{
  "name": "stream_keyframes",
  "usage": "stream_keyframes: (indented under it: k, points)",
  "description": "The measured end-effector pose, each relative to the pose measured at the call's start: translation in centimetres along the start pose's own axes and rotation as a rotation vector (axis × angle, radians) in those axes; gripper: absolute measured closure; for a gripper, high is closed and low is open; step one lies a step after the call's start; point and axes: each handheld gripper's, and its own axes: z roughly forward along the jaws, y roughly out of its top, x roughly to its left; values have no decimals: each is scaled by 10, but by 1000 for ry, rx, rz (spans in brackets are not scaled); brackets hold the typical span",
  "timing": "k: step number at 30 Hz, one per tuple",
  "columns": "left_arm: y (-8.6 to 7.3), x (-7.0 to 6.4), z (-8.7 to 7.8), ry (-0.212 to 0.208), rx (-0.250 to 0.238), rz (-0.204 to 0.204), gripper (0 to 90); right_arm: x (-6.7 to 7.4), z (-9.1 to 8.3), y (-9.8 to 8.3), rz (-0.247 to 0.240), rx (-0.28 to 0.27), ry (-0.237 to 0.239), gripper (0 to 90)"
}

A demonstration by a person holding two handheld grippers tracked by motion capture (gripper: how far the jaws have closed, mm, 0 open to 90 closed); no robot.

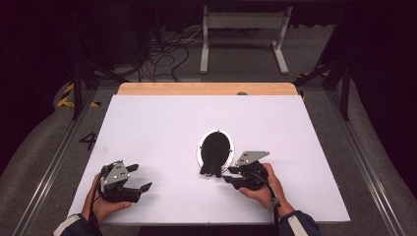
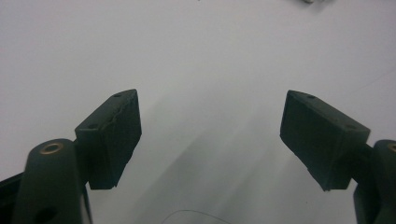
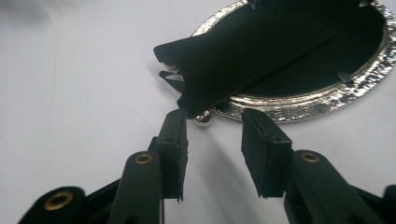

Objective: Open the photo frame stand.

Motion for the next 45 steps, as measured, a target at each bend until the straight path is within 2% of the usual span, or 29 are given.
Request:
stream_keyframes:
  k: [9, 14, 17, 19, 20, 23, 27, 30, 32, 33, 38, 43, 45]
  points:
    - [4, -3, 9, -31, 18, 36, 203, 8, 16, 5, -21, 53, 1, 563]
    - [5, -3, 8, -33, 9, 23, 203, 10, 20, 6, -32, 91, -4, 585]
    - [5, -4, 8, -40, 4, 24, 204, 9, 20, 5, -32, 90, -2, 616]
    - [6, -5, 10, -50, 2, 14, 206, 7, 20, 5, -16, 85, 4, 637]
    - [7, -5, 12, -68, -4, -4, 209, 7, 20, 5, -14, 85, 2, 643]
    - [19, -7, 25, -90, 5, -1, 264, 7, 21, 7, -23, 90, -4, 645]
    - [33, -13, 40, -158, 1, 11, 475, 10, 23, 8, -38, 91, -29, 647]
    - [39, -18, 51, -183, 18, 28, 620, 9, 24, 8, -1, 78, -11, 651]
    - [45, -21, 59, -208, 29, 45, 679, 7, 24, 8, 15, 68, 1, 651]
    - [45, -21, 59, -208, 29, 45, 699, 7, 24, 8, 15, 68, 1, 651]
    - [65, -35, 88, -243, 78, 88, 723, 4, 24, 7, 46, 56, 35, 637]
    - [75, -43, 106, -264, 104, 106, 739, -3, 25, 5, 107, 30, 104, 611]
    - [79, -44, 111, -265, 105, 101, 744, -7, 26, 4, 138, 15, 137, 589]
